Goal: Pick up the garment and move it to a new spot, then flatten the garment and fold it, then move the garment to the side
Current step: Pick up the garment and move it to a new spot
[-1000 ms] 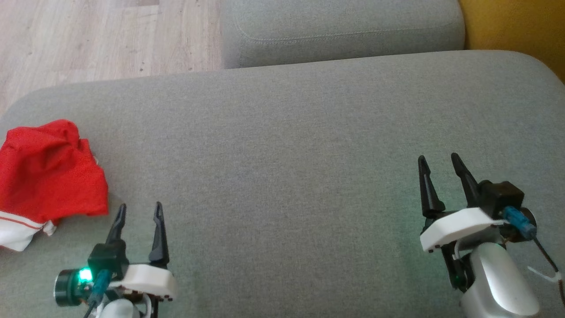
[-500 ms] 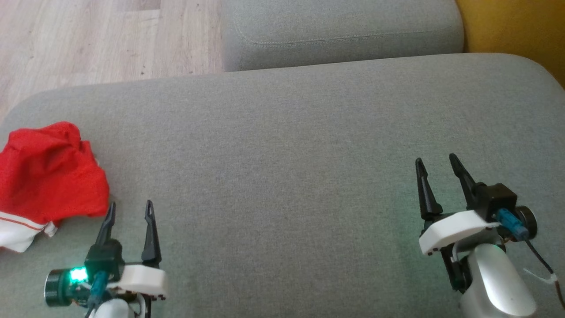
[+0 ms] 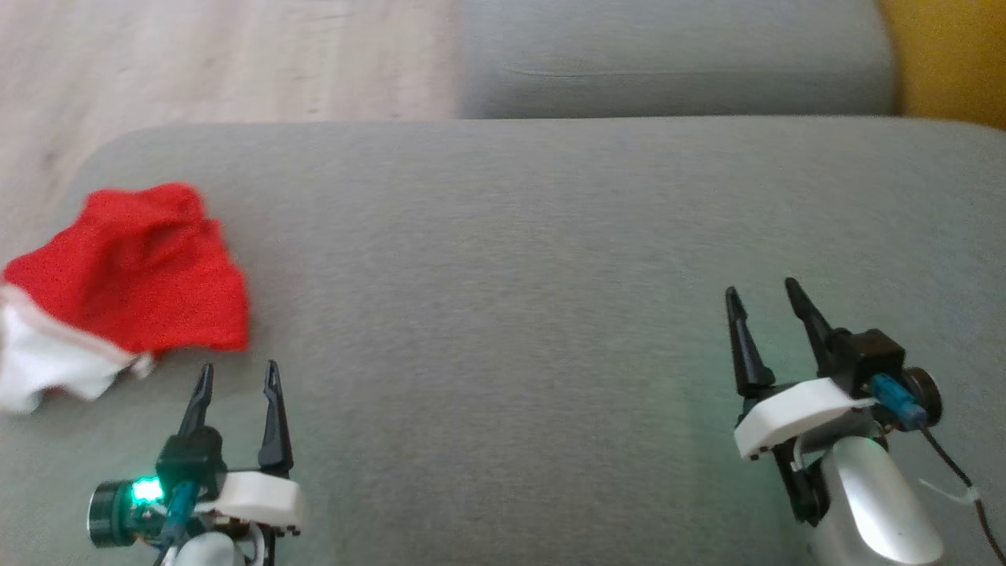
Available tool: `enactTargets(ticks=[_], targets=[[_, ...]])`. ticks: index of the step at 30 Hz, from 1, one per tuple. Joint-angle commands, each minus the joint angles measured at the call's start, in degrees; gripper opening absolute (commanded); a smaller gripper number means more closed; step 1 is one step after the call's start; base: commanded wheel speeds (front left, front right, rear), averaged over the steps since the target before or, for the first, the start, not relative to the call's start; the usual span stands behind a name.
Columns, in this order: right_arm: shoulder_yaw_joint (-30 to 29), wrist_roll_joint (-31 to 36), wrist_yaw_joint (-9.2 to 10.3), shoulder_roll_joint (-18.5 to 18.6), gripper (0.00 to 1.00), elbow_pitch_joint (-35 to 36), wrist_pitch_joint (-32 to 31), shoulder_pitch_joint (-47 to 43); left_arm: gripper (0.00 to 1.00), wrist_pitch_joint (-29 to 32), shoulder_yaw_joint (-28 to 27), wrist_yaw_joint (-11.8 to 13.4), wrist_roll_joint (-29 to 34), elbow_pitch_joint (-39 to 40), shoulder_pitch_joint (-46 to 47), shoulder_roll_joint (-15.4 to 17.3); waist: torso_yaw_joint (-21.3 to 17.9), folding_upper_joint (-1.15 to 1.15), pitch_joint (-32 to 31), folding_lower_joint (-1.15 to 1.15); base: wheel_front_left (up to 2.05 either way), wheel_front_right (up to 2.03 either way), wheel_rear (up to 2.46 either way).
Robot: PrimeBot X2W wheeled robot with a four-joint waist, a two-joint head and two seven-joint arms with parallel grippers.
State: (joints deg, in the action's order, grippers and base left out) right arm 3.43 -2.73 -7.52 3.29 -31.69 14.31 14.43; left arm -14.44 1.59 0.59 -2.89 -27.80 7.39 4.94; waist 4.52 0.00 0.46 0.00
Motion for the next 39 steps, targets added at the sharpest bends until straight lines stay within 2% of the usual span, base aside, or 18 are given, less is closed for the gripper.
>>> enactTargets(ticks=[1, 9, 16, 23, 31, 35, 39], targets=[[1.96, -0.44, 0.03, -0.36, 1.00, 1.57, 0.69, 1.56, 1.00, -0.56, -2.37, 0.28, 0.24, 1.28, 3.14, 0.52, 3.92, 0.00, -0.17, 0.00, 0.00, 0.00, 0.00], [5.49, -3.32, 0.03, -0.40, 1.00, 1.74, 0.69, 1.80, 1.00, -0.56, -2.95, -0.06, 0.63, -0.26, 4.54, 1.06, 14.62, 0.00, -0.41, 0.00, 0.00, 0.00, 0.00], [7.09, -4.42, 0.03, -0.40, 1.00, 1.81, 0.69, 2.33, 1.00, -0.56, -4.41, -0.04, 0.31, -0.25, 4.97, 1.83, 18.05, 0.00, 0.23, 0.00, 0.00, 0.00, 0.00], [7.63, -3.67, 0.03, -0.41, 1.00, 2.04, 0.69, 4.13, 1.00, -0.56, -6.01, -0.86, -0.38, -1.52, 9.22, 3.49, 16.36, 0.00, 4.02, 0.00, 0.00, 0.00, 0.00], [9.06, -1.48, 0.03, 0.28, 1.00, 3.41, 0.69, 8.27, 1.00, -0.56, -6.72, -5.14, -2.00, -10.32, 22.33, 8.85, 11.56, 0.00, 11.77, 0.00, 0.00, 0.00, 0.00], [9.85, -1.55, 0.03, 1.52, 1.00, 4.06, 0.69, 10.02, 1.00, -0.55, -5.56, -7.36, -3.95, -16.19, 29.39, 11.96, 9.52, 0.00, 15.41, 0.00, 0.00, 0.00, 0.00], [10.12, -1.92, 0.03, 2.58, 1.00, 4.21, 0.69, 10.74, 1.00, 0.35, -1.15, -8.00, -5.09, -21.42, 35.05, 14.76, 8.12, 0.00, 17.77, 0.00, 0.00, 0.00, 0.00]])
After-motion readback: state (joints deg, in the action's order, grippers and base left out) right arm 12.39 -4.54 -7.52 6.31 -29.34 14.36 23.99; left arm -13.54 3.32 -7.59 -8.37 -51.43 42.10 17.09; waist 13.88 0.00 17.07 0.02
